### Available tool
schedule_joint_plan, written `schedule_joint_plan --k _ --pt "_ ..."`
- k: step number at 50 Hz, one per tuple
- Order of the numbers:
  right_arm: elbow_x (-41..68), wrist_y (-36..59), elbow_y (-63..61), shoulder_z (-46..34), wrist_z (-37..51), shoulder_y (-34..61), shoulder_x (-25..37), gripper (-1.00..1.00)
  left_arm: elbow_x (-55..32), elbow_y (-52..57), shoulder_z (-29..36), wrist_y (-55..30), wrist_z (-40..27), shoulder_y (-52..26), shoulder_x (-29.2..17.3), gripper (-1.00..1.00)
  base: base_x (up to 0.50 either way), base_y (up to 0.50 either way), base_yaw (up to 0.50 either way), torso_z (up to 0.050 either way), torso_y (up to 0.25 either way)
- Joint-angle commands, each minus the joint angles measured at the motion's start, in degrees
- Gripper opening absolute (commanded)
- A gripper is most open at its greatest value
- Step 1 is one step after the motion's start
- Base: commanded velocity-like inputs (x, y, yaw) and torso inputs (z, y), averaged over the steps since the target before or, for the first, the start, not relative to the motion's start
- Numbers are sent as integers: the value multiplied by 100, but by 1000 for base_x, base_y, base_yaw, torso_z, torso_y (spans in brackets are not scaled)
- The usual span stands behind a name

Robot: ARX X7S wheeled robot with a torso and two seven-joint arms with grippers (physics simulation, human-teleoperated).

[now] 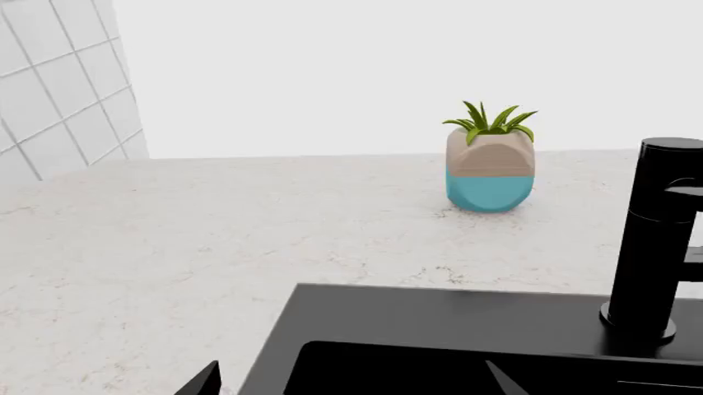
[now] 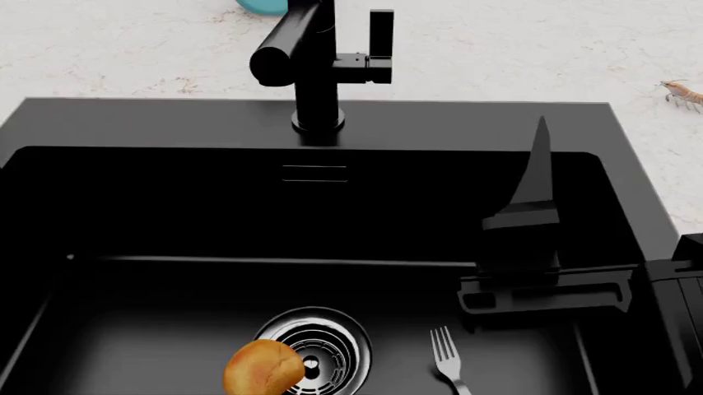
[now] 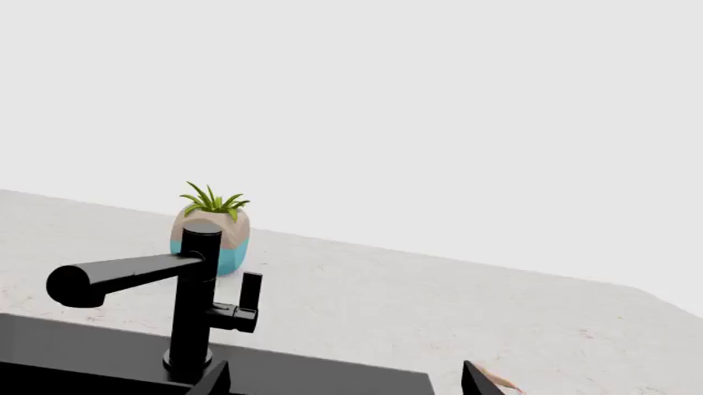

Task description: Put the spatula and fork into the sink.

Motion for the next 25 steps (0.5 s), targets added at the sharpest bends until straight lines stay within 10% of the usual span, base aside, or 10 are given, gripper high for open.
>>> schedule_joint_plan --k 1,25 --pt "-501 -505 -143 225 -218 -628 123 100 -417 844 -503 -763 -125 -51 232 100 0 0 0 0 0" --pt "-1306 -1854 -250 287 -496 -1964 709 100 -5367 2415 -2172 -943 -3581 1210 -131 100 0 0 0 0 0"
